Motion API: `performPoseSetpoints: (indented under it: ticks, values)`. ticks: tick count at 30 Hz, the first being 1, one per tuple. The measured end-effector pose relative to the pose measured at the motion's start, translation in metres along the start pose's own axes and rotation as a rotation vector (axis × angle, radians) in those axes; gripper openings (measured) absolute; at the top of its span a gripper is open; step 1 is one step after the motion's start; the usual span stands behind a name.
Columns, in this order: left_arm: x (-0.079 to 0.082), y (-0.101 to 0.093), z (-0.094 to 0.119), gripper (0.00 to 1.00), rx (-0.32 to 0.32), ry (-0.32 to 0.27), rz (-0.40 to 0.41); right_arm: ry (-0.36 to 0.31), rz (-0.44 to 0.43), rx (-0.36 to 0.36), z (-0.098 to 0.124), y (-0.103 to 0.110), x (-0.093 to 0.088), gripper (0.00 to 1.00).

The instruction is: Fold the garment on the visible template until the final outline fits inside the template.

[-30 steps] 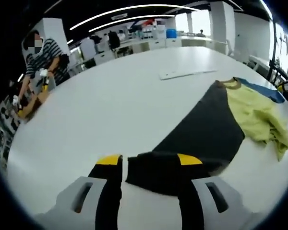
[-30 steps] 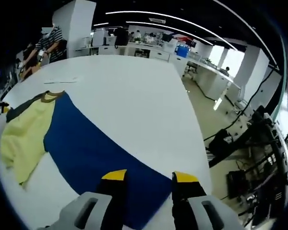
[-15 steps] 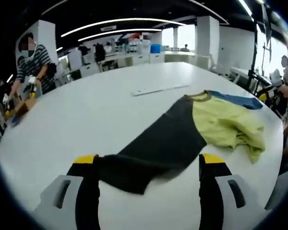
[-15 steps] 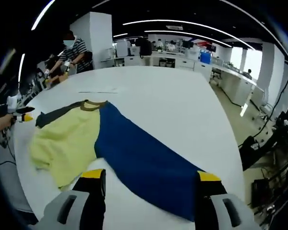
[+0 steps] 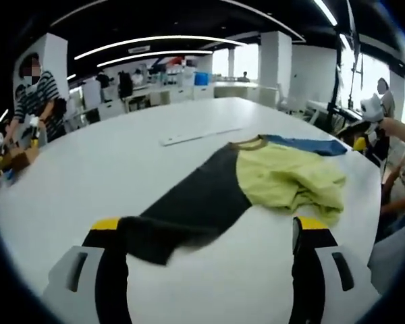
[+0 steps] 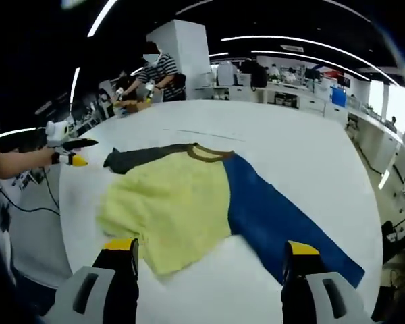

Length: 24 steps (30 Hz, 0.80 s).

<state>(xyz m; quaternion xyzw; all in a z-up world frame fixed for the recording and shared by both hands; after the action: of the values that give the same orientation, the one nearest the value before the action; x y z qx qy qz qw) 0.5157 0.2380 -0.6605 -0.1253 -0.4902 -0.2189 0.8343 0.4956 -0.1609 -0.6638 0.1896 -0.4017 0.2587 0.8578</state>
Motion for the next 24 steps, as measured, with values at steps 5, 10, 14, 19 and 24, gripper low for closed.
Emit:
performPoseSetpoints:
  ticks: [5,10,14,19,24]
  values:
    - [0.002,-0.015,0.007,0.99,-0.027,-0.008,-0.006,-0.014,0.062,0.083,-0.009,0.035,0.014,0.86]
    - [0.001,-0.03,0.013,0.99,-0.056,-0.009,-0.023,-0.033,0.111,0.161,-0.018,0.067,0.026,0.82]
    - [0.001,-0.041,0.017,0.99,-0.075,-0.011,-0.027,-0.028,0.18,0.221,-0.028,0.097,0.028,0.77]
    - [0.001,-0.055,0.023,0.99,-0.1,-0.017,-0.043,-0.02,0.236,0.278,-0.04,0.127,0.027,0.74]
    - [0.0,-0.065,0.028,0.98,-0.112,-0.021,-0.039,-0.007,0.276,0.316,-0.053,0.15,0.021,0.69]
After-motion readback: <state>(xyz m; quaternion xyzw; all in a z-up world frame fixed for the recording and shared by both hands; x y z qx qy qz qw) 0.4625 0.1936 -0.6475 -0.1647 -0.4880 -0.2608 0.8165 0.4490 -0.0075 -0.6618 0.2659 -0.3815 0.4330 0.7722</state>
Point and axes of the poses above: the point that each gripper's makers call its tool centre point, and the gripper's own axes: z roughly backward along the fingers, y roughly to its left, x roughly out of its top, the point moved 1 cm from there along z, roughly backward along the fingers, and after that the axes turned 2 degrees about -y, right-handed, at the moved point
